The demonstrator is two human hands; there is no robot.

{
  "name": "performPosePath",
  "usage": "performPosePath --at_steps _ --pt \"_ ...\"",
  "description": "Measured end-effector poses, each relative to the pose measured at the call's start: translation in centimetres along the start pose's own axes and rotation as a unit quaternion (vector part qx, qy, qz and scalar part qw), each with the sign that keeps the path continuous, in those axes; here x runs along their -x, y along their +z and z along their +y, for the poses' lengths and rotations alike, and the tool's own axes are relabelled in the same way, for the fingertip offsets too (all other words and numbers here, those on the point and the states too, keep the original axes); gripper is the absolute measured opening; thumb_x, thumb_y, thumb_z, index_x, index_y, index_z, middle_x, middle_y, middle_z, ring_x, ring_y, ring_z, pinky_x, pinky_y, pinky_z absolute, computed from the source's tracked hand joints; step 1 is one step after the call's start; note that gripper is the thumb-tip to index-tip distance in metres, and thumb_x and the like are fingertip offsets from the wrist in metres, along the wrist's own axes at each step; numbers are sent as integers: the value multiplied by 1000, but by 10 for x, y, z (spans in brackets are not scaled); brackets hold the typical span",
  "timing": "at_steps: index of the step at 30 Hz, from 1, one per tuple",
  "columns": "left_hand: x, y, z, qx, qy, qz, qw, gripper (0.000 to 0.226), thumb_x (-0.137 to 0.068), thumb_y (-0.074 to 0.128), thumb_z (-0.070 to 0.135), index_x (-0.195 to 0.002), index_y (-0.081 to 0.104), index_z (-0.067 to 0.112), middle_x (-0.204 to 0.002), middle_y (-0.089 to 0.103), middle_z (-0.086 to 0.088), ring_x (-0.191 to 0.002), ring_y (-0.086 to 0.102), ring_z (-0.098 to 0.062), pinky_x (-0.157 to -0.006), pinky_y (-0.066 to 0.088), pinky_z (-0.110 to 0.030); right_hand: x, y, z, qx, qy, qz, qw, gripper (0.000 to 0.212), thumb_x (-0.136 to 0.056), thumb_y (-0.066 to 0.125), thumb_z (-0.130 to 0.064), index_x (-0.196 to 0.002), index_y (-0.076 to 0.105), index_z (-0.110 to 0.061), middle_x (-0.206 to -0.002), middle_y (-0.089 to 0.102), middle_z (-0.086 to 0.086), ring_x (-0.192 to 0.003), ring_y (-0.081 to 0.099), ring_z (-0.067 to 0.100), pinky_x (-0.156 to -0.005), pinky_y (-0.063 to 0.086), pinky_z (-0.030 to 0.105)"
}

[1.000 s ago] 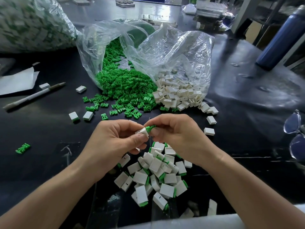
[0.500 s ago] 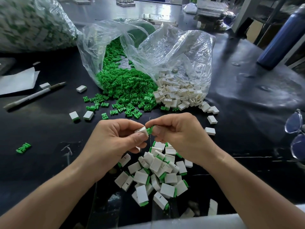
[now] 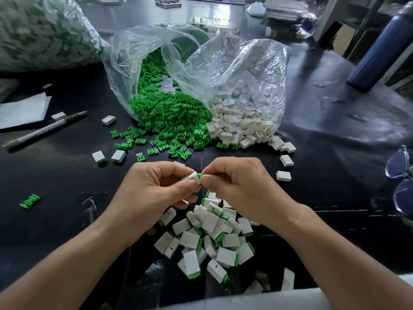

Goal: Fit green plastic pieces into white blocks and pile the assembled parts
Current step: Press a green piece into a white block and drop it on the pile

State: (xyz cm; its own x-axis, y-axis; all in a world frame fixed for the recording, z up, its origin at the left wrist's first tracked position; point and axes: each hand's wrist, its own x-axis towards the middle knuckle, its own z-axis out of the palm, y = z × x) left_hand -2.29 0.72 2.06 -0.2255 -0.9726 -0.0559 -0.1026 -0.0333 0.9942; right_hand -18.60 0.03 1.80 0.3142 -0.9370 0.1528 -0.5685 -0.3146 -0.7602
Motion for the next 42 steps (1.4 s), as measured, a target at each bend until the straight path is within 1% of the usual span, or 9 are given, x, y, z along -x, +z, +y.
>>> performPosePath --at_steps 4,14,20,26,31,34,36,39,42 --pt "0 -2 2 11 9 4 1000 24 -60 67 20 -80 71 8 -69 72 -10 -57 67 -13 -49 51 -17 -2 0 0 -78 39 -5 996 19 -86 62 -23 -67 60 -27 -58 60 -1 -53 54 8 -56 46 27" --pt "0 -4 1 19 10 4 1000 23 -61 66 20 -79 72 8 -70 72 -11 -56 66 -14 -49 50 -17 -1 7 -4 -136 64 -25 988 32 -94 46 -26 -63 50 -22 -59 56 -6 -51 51 3 -51 41 15" --pt "0 -1 -1 17 12 -1 1000 18 -60 67 18 -73 72 8 -68 71 -14 -54 65 -12 -48 49 -16 0 3 -3 -5 -10 -47 999 26 -95 45 -17 -70 43 -20 -62 49 -9 -61 47 12 -62 42 32" --pt "5 -4 -1 -13 45 -19 999 20 -58 68 21 -72 72 7 -66 69 -16 -54 65 -16 -50 51 -18 2 1 -6 22 -51 -54 997 21 -94 49 -13 -73 47 -11 -62 49 -2 -61 44 18 -61 39 37" --pt "8 -5 -7 -142 96 -5 985 3 -69 73 8 -72 72 8 -63 68 -12 -53 63 -23 -51 54 -28 5 0 -10 144 -104 -67 982 22 -93 48 -16 -74 38 -17 -61 34 -8 -61 36 20 -58 30 34" --pt "9 -4 -9 -211 118 -14 970 8 -72 73 1 -73 72 9 -62 69 -5 -55 65 -22 -55 53 -36 5 1 -12 210 -126 -96 965 23 -92 49 -11 -75 36 -18 -65 33 -8 -63 34 19 -58 30 35" --pt "9 -4 -6 -152 106 -28 982 5 -68 74 7 -74 72 8 -63 70 -9 -55 66 -21 -52 54 -32 5 0 -13 194 -135 -85 968 20 -91 50 -9 -73 42 -14 -67 38 -5 -62 36 18 -57 34 37" --pt "7 -6 1 -13 75 -29 997 22 -57 70 19 -71 72 2 -65 68 -20 -53 65 -21 -50 53 -22 5 1 -12 94 -128 -17 987 21 -88 48 -15 -72 53 -2 -62 41 -4 -57 38 17 -54 33 31" --pt "6 -4 1 16 60 -21 998 27 -54 70 23 -72 72 3 -65 69 -19 -53 66 -21 -49 53 -22 5 6 -7 47 -105 1 993 23 -89 48 -16 -72 54 -2 -62 50 4 -58 45 23 -55 39 36"
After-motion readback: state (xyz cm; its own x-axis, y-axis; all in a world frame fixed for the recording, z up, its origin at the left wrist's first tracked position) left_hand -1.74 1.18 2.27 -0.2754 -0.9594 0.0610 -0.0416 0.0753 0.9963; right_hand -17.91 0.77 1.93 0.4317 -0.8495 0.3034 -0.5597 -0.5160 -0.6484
